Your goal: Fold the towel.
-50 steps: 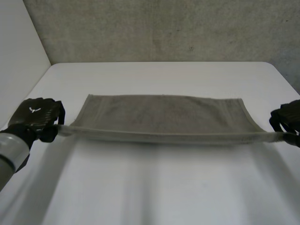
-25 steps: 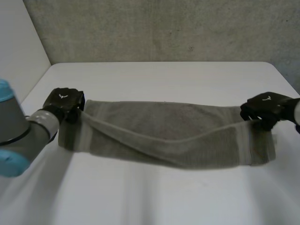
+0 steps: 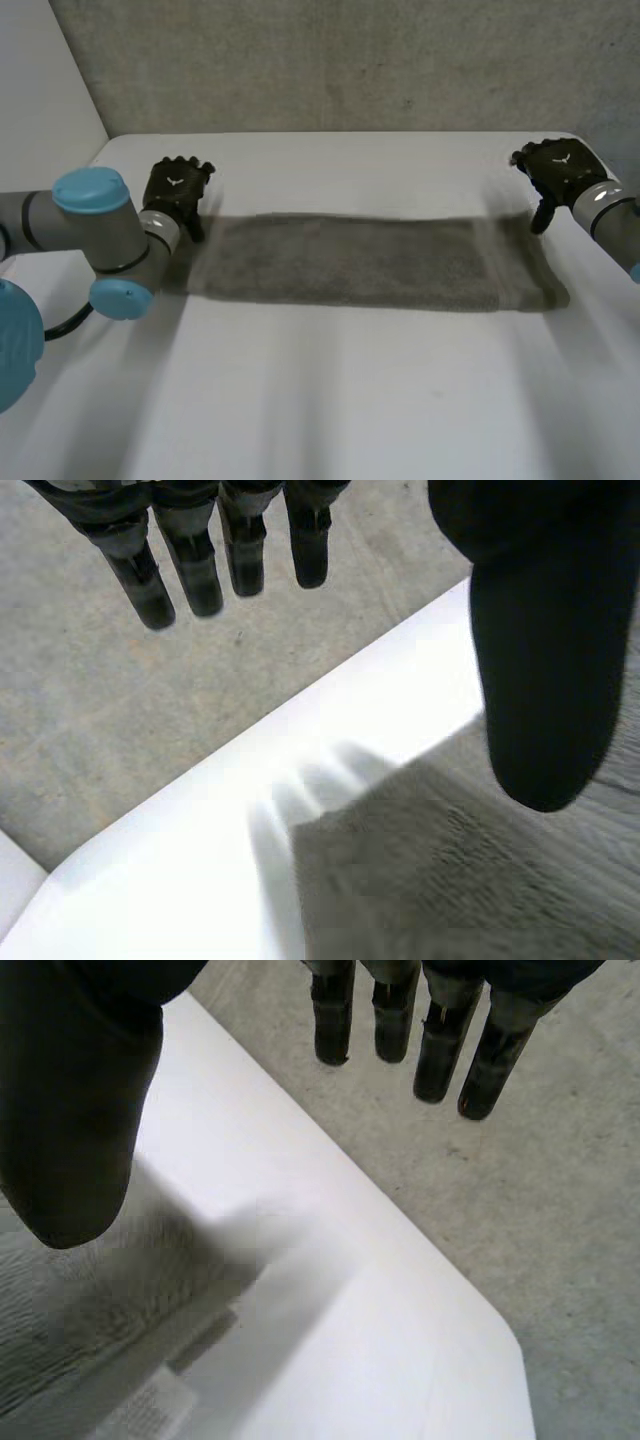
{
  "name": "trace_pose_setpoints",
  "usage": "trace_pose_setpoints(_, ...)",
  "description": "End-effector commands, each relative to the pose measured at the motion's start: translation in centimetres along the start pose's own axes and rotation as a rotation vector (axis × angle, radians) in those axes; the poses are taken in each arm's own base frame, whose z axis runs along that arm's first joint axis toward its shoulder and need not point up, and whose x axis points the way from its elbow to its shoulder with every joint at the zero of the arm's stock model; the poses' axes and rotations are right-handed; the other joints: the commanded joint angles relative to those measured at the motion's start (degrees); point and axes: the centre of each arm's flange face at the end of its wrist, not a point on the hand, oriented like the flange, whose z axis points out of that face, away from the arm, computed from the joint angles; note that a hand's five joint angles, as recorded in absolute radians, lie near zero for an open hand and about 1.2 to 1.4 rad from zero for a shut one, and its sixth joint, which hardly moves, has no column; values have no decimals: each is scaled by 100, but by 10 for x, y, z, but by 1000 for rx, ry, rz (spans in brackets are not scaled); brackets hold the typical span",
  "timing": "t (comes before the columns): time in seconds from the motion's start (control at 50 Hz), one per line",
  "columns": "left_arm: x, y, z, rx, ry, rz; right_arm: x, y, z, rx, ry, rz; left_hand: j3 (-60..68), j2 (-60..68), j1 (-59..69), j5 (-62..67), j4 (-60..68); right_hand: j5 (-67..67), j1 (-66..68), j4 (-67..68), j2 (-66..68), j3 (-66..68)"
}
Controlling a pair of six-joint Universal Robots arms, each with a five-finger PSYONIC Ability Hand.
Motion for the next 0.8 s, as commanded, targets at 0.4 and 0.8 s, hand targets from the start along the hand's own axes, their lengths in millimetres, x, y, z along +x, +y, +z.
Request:
trace_pose_setpoints(0.4, 0, -37, -106, -75, 40, -96, -43, 5, -106, -226, -154, 89, -397, -379, -375, -484, -414, -340, -529, -543, -475, -488)
trace_pose_setpoints(0.8, 0, -36, -128, -5, 15, -199, -35, 70, -92, -208, -115, 124, -397, -379, -375, -484, -414, 1989, 1800, 1786, 1855, 1841)
